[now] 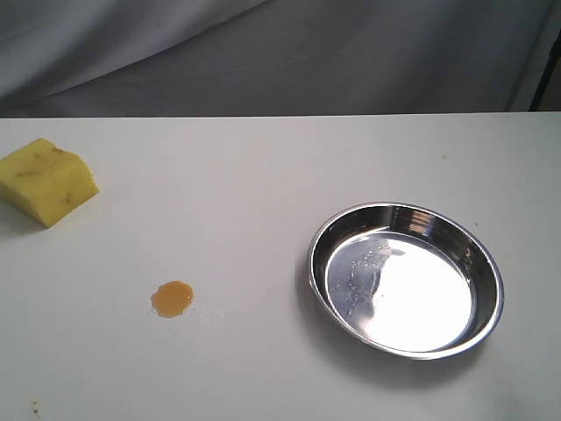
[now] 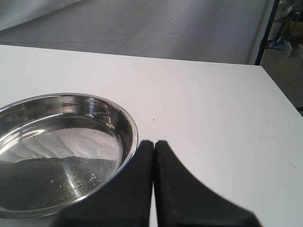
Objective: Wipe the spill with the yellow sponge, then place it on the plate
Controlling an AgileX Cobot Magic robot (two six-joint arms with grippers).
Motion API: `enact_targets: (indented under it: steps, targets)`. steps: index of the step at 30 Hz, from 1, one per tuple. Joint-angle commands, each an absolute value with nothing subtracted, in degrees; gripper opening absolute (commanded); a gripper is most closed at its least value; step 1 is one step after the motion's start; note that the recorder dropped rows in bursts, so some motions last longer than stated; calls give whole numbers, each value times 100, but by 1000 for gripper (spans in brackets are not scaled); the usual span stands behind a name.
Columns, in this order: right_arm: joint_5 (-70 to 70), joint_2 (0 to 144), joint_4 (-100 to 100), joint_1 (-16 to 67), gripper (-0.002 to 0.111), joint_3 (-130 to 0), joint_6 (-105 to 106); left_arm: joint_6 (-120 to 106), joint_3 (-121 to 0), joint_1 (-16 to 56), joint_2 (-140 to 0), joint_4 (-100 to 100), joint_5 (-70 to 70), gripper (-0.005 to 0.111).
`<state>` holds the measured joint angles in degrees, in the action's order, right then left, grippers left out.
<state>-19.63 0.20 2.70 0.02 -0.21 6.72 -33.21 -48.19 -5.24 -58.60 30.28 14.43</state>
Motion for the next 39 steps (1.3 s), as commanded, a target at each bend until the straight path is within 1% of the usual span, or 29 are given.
enact_targets:
  steps: [1, 4, 8, 20, 24, 26, 29, 30, 31, 32, 34, 37, 39]
  targets:
    - [-1959, 0, 293, 9, 0, 0, 682, -3350, -4866, -986, -5611, 3306, 1411, 0]
    - [-1959, 0, 293, 9, 0, 0, 682, -3350, -4866, -1146, -5500, 3306, 1144, 0]
    - [-1959, 0, 293, 9, 0, 0, 682, -3350, -4866, -1152, -5342, 3200, 809, 0]
    - [-1959, 0, 293, 9, 0, 0, 682, -3626, -4866, -1141, -5068, 3200, 1246, 0]
    - [-1959, 0, 293, 9, 0, 0, 682, -3626, -4866, -1141, -5378, 3200, 1100, 0]
    - [-1959, 0, 293, 9, 0, 0, 682, -3626, -4866, -1141, -5894, 3096, 665, 0]
    - [-1959, 0, 293, 9, 0, 0, 682, -3626, -5068, -1141, -6725, 2426, 0, 0]
    - [-1959, 0, 293, 9, 0, 0, 682, -3659, -5341, -1141, -7228, 2357, -721, 0]
    - [-1959, 0, 293, 9, 0, 0, 682, -3727, -5514, -1141, -7484, 2250, -1154, 0]
    - [-1959, 0, 293, 9, 0, 0, 682, -3916, -5852, -1141, -7895, 2147, -2019, 0]
    - [-1959, 0, 293, 9, 0, 0, 682, -4083, -6256, -1141, -8404, 2215, -2773, 0]
    - [-1959, 0, 293, 9, 0, 0, 682, -4254, -6558, -1141, -8788, 2215, -3312, 0]
    - [-1959, 0, 293, 9, 0, 0, 682, -4338, -6647, -1141, -8994, 2215, -3427, 0]
